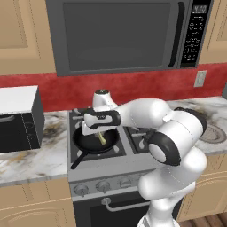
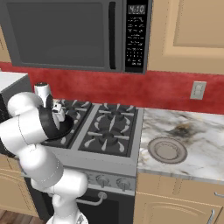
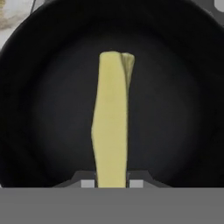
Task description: Pick up the butter stick and place it in the pan. Then turn on the burner for the pan.
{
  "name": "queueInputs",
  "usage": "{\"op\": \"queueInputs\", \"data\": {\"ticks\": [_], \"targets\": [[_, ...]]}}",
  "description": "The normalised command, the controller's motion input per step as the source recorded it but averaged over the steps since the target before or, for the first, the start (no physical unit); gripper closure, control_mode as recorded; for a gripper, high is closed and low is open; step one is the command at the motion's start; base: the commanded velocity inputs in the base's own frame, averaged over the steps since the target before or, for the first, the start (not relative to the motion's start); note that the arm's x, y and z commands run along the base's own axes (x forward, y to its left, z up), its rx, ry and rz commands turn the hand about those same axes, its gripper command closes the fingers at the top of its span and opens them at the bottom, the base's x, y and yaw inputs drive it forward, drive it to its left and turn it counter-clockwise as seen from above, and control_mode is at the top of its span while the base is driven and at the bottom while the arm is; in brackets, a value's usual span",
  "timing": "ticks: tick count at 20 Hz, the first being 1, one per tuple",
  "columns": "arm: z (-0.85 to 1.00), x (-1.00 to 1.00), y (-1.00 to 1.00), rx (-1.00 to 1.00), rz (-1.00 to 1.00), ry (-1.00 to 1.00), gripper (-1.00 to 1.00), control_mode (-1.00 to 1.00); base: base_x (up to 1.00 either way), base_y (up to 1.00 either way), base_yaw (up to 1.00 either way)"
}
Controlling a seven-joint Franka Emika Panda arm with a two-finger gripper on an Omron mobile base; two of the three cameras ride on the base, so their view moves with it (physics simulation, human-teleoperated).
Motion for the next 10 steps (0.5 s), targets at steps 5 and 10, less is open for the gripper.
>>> {"op": "queueInputs", "data": {"ticks": [5,10], "targets": [[-0.03,0.05,0.0,0.0,0.0,0.0,1.0,-1.0,0.0,0.0,0.0],[0.0,0.0,0.0,0.0,0.0,0.0,-1.0,-1.0,0.0,0.0,0.0]]}}
